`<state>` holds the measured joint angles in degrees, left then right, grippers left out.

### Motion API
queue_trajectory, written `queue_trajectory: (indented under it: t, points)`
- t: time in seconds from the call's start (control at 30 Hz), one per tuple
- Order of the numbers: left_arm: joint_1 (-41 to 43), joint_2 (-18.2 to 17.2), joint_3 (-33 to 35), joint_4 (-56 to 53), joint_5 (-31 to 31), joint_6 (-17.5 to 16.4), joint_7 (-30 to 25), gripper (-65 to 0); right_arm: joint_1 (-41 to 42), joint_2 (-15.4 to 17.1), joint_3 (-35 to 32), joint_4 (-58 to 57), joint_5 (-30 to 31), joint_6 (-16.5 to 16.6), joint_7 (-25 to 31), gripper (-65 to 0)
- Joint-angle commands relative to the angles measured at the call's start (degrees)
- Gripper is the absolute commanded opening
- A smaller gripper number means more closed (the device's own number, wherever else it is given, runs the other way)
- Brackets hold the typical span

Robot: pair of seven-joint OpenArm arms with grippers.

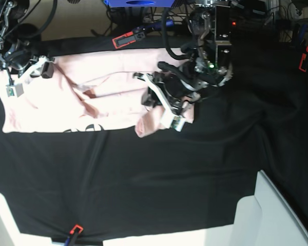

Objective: Fold the T-shirt properly
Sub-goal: 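Carry the left-held strip end over toward the right gripper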

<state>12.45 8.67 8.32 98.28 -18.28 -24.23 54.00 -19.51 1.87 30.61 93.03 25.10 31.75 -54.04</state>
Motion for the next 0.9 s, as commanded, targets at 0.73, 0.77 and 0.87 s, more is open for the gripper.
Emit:
queue_trajectory:
  t: [0.73, 0.77, 0.87]
  points:
    - [-7.30, 0.33, 9.93, -8.83, -1.10, -0.43, -1.29, -65.0, 0.03, 0.55, 0.11, 0.72, 0.61, 0.47, 0.72, -39.8]
    - [-7.83, 0.33, 10.28, -9.27, -1.19, -0.43, -1.29, -65.0, 0.03, 0.55, 0.11, 0.72, 0.61, 0.47, 0.72, -39.8]
    - [-8.45, 0.33, 10.36, -10.76, -1.37, -0.43, -1.29, -65.0, 0.03, 0.55, 0.11, 0.72, 0.61, 0.47, 0.72, -39.8]
